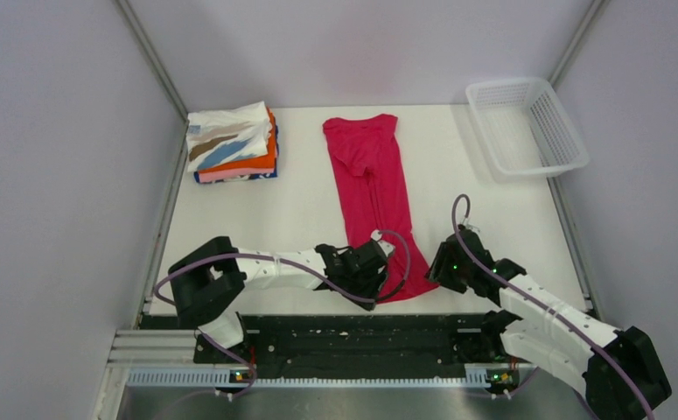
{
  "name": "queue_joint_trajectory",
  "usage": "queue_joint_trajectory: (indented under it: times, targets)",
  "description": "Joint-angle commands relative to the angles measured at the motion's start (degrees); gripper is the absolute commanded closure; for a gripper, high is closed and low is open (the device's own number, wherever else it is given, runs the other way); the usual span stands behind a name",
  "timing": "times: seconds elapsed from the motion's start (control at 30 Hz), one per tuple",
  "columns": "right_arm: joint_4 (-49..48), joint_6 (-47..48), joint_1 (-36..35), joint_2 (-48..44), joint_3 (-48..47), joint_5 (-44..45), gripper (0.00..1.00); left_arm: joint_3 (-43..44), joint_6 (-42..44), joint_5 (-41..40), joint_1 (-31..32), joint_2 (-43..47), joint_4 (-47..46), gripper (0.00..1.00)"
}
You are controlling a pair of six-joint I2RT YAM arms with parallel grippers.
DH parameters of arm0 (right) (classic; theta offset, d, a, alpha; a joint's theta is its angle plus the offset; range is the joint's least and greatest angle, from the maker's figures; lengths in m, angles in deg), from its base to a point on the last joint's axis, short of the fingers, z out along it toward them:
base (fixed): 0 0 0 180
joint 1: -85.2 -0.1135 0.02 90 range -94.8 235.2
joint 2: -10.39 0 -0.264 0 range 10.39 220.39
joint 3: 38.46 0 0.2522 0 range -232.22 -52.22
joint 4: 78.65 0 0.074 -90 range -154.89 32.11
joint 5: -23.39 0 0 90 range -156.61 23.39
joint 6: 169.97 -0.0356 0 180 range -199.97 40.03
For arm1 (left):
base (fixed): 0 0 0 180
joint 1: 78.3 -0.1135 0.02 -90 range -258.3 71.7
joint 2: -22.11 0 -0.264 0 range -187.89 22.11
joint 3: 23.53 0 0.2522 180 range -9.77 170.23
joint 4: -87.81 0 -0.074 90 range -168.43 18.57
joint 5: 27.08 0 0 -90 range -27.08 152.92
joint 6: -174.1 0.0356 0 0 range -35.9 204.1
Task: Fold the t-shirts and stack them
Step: Grab the bottom of the folded rectangular tshirt with both arms
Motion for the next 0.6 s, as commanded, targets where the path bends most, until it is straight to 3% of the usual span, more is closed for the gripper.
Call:
queue_joint_trajectory:
  times: [0.0,0.07,0.23,0.3,0.4,0.57]
  targets:
    - [-2.51,-0.77,0.44,1.33,1.41,-1.23,0.54,1.56,0.41,0.89,0.16,-2.07,-2.93,0.51]
    - [-2.82,-0.84,0.46,1.74,1.92,-1.12,0.58,1.54,0.62,1.32,0.17,-3.11,-2.88,0.54]
    - [-0.99,-1.64,0.47,0.77,2.44,-3.78,0.78,1.05,-0.25,1.6,0.29,-4.79,-1.18,0.73]
    - [0.83,-2.5,0.44,-0.95,2.7,-3.72,0.86,0.57,-1.7,-0.28,0.34,-4.64,0.26,0.99]
    - [4.1,-4.32,0.45,-4.15,2.69,-5.95,1.0,-1.08,-3.13,-1.15,0.42,-2.83,1.58,1.0]
    - [12.2,-9.66,-2.16,-12.98,2.41,-7.55,1.0,-4.51,-7.29,-1.02,1.34,3.71,4.3,1.0]
